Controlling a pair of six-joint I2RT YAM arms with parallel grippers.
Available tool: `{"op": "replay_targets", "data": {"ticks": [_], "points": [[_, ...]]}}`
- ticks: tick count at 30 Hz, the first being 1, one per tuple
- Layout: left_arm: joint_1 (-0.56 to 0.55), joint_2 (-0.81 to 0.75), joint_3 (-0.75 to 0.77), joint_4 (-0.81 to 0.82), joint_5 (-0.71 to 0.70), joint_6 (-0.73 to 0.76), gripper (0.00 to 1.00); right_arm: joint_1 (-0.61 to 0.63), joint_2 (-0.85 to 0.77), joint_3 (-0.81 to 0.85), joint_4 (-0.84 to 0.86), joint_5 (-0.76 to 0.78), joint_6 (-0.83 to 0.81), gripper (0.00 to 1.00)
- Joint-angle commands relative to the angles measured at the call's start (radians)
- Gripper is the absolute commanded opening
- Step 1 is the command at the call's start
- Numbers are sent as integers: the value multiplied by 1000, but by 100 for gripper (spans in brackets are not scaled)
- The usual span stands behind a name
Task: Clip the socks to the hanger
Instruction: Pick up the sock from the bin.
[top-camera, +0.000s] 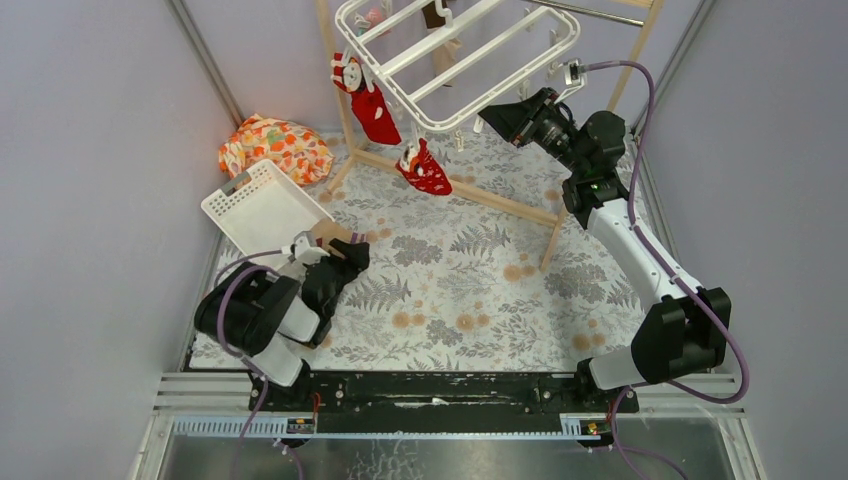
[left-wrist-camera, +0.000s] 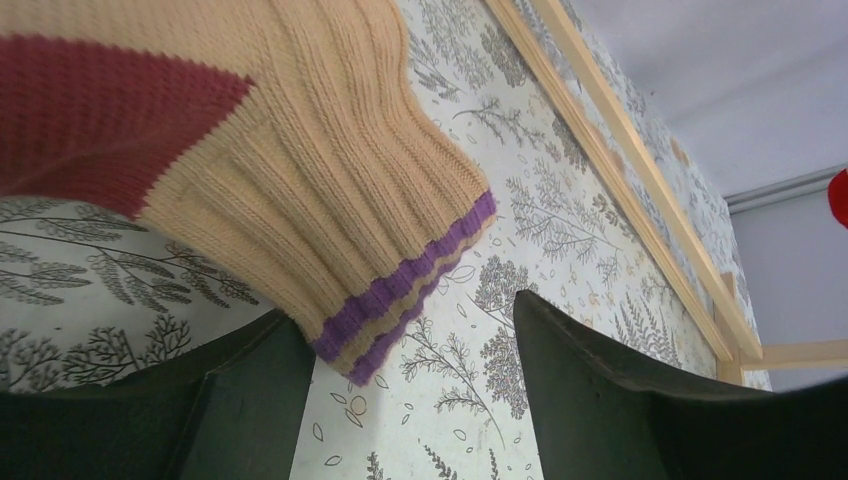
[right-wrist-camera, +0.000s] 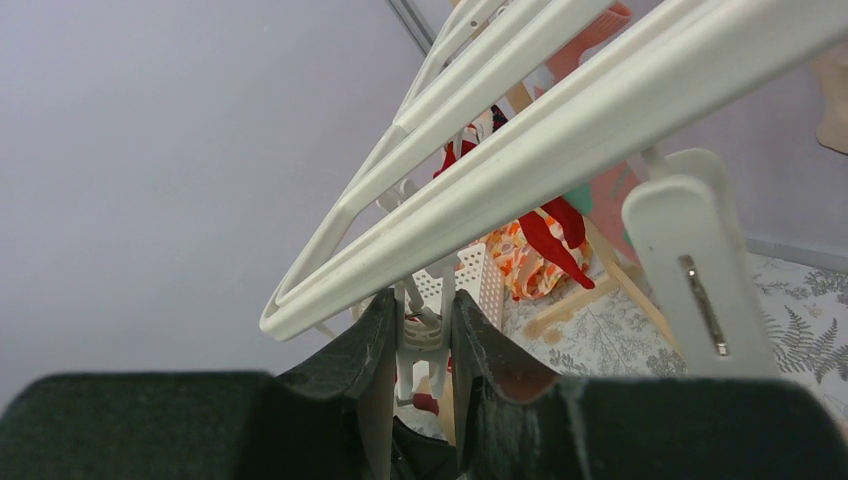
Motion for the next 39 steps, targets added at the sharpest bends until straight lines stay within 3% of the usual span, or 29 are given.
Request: {"op": "replay_targets", "data": {"ticks": [1,7,12,14,15,16,17,18,22,25,29,34,39], "points": [[-10,104,27,238,28,-4,76,-8,-13,49,-27,-10,-34,0],[-10,217,53,332,23,-25,72,-10,-15,55,-42,-9,-40,0],[-18,245,62,368,54,-48,58,-10,-22,49,-56,-4,-49,0],[-30,242,70,365,52,-38,46,-9,-25,46,-53,-3,-47,0],[-32,243,73,365,51,-38,27,-10,-25,45,-53,-4,-46,0],[-33,245,75,367,54,-40,18,-10,-28,43,-54,-5,-48,0],[-32,243,76,368,56,-44,2,-10,-30,42,-57,-3,-47,0],[-33,237,76,369,63,-44,0,-10,-33,40,-60,-3,-49,0],[-32,147,64,367,133,-43,0,-10,-49,30,-67,0,-59,0],[-23,-27,44,313,242,-66,0,-10,-56,23,-59,-12,-57,0],[-20,-337,62,35,391,-32,0,-23,-56,11,2,-59,5,0],[-14,-635,89,-187,547,12,0,-28,-44,-2,81,-126,89,0],[-14,-703,88,-141,756,-53,0,-38,-42,-5,151,-192,176,0]]}}
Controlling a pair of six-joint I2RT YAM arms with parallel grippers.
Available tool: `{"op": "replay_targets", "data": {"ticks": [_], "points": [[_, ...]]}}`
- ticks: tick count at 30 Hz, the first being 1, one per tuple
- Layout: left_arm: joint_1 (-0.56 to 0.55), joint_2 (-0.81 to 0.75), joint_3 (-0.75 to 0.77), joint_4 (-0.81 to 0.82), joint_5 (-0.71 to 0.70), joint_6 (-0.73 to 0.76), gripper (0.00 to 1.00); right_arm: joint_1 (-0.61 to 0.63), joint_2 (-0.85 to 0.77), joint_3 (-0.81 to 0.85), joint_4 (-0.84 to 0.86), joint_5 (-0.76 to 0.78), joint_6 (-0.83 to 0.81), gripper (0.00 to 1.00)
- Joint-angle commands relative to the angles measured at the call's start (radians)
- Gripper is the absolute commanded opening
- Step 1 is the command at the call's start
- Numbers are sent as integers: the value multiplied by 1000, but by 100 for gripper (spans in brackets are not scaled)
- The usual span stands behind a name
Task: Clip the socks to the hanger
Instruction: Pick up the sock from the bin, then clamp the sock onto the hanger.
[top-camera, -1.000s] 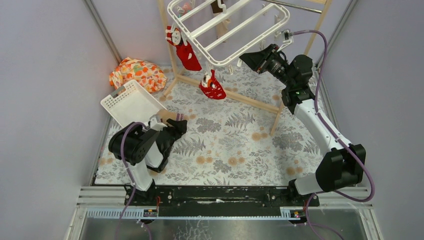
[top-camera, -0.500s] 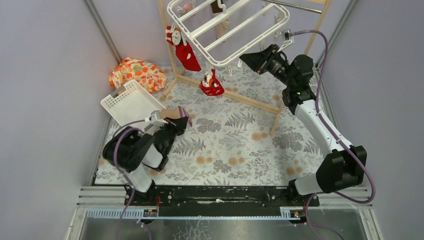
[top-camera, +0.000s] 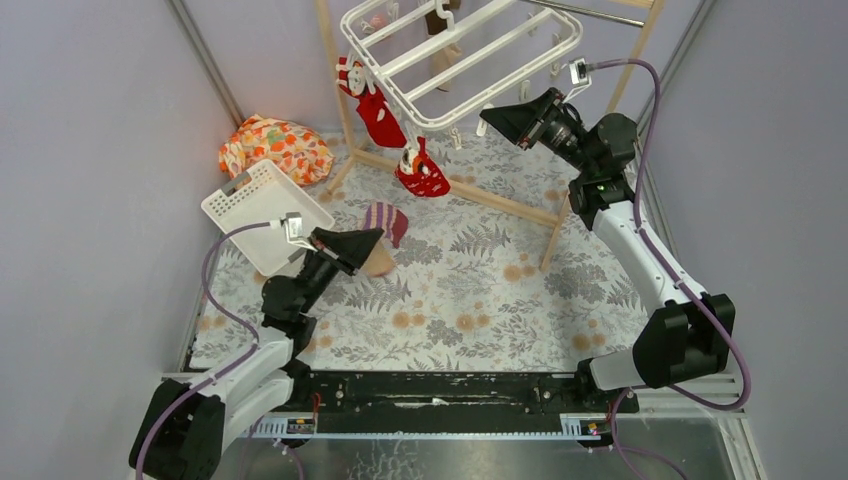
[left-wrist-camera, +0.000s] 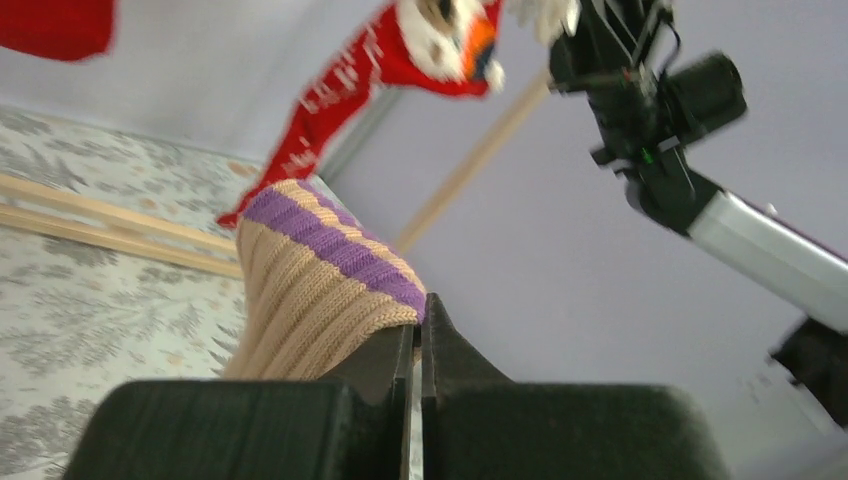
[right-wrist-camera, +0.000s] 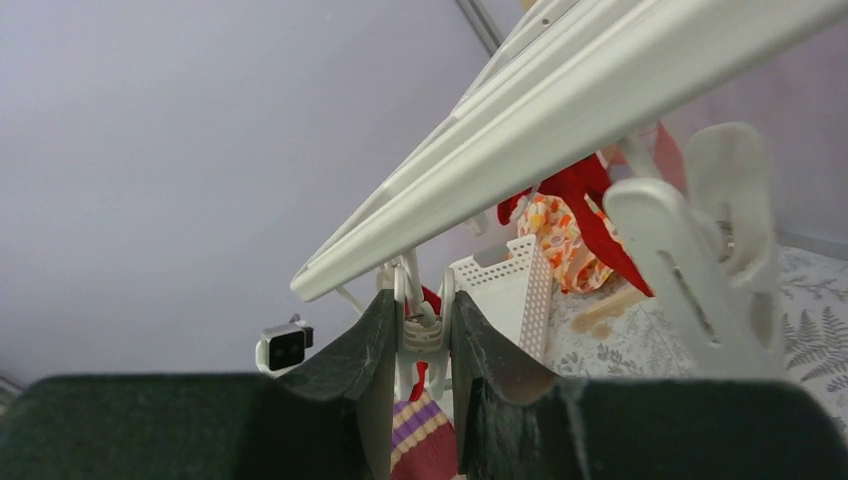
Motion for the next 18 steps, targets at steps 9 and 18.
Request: {"op": "replay_targets", "data": {"ticks": [9,18], "points": [[4,78,-2,281,442,-100,0,-47,28,-12,341,-189,351,0],[-7,218,159,478,465,-169,0,-50,25,-14,353,-221,398,0]]}}
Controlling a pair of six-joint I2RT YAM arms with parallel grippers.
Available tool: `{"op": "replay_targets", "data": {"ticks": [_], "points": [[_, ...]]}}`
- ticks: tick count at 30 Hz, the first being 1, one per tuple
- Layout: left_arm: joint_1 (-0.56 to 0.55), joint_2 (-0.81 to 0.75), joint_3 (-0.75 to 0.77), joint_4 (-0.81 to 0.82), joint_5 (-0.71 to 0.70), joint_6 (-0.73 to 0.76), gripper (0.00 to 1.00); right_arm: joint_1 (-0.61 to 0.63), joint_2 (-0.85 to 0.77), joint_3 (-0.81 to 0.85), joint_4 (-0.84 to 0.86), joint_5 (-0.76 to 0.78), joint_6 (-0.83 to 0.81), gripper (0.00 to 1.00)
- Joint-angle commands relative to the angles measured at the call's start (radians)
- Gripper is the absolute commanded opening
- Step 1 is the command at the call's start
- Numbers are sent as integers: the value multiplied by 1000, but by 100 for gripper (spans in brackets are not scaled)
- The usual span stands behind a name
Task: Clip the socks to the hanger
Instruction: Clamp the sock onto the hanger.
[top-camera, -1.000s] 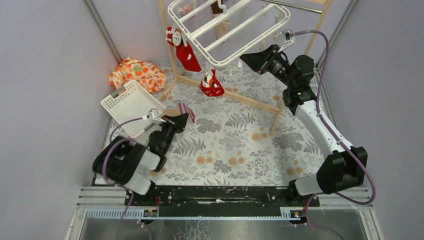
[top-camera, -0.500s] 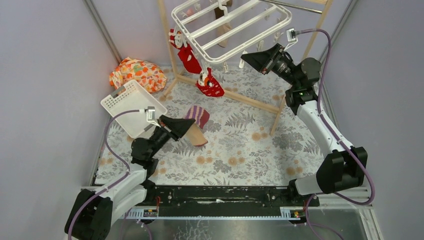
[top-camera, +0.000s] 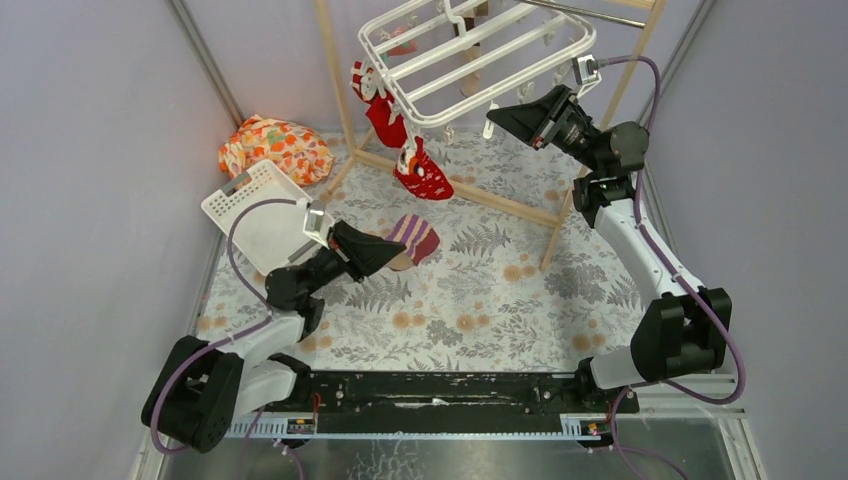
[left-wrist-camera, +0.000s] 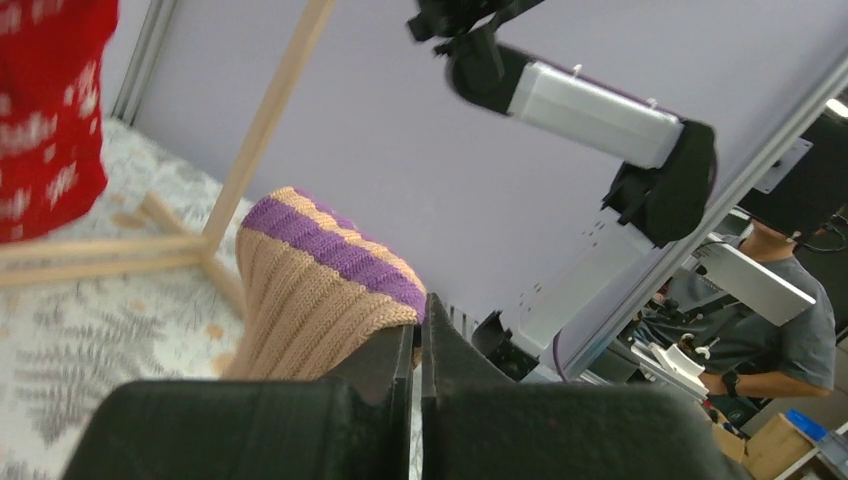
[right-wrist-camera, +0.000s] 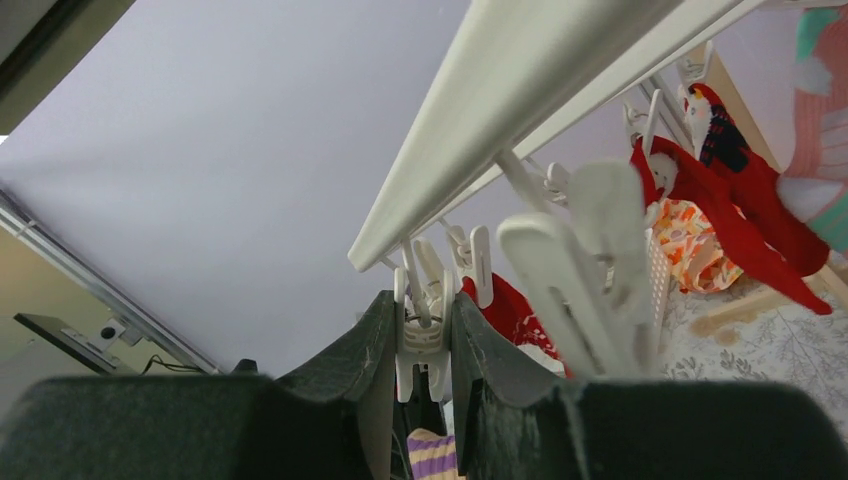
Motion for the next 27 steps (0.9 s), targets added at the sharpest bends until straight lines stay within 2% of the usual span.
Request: {"op": "replay_targets", "data": {"ticks": [1,6,16,27], "points": [[-8,12,117,159,31,-20,0,-5,1,2,93,-61,66,0],[-11,39,204,162,-27,11,0,-5,18,-12,161,-69,132,0],[-76,163,385,166,-94,38,0,-4,1,23,49,-77,79,0],[-164,278,540,167,-124,61,0,-4,8,19,63,-83,79,0]]}}
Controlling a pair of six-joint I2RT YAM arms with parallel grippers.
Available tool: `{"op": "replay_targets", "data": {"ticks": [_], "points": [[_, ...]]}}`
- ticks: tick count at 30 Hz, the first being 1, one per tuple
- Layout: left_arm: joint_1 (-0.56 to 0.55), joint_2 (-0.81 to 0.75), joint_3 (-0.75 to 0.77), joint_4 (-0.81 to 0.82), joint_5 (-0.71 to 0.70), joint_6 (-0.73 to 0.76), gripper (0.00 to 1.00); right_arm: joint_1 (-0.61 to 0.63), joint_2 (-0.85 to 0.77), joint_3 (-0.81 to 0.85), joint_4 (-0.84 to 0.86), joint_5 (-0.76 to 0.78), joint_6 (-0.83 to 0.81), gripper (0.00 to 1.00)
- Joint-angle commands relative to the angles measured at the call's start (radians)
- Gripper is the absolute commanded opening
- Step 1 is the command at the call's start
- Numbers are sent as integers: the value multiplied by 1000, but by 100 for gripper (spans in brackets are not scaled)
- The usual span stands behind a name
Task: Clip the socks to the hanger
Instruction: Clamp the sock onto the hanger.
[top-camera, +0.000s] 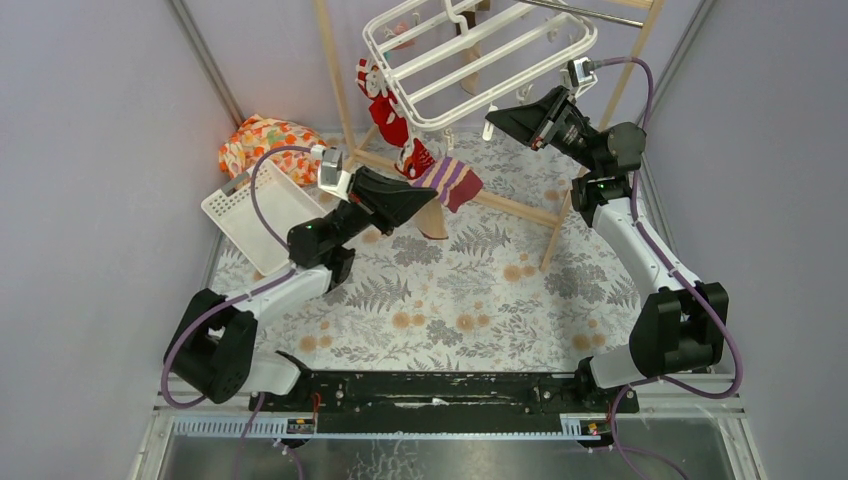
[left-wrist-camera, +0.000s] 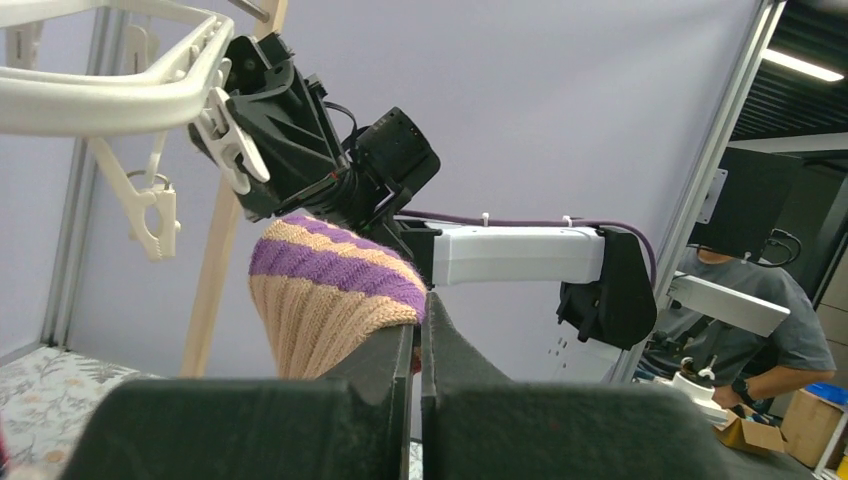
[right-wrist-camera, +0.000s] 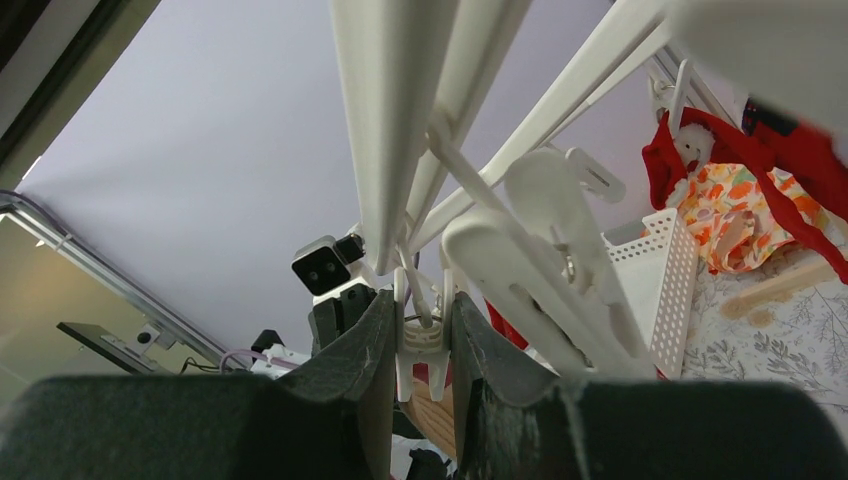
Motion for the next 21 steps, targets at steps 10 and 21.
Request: {"op": "replay_targets", "data": {"ticks": [10,21], "points": [[-46,122,149,72,-56,57,0,-2,-18,24,33,-66,-6,0],[-45,214,260,74,-60,60,0,-2,-22,20,32,-69,-3,0]]}}
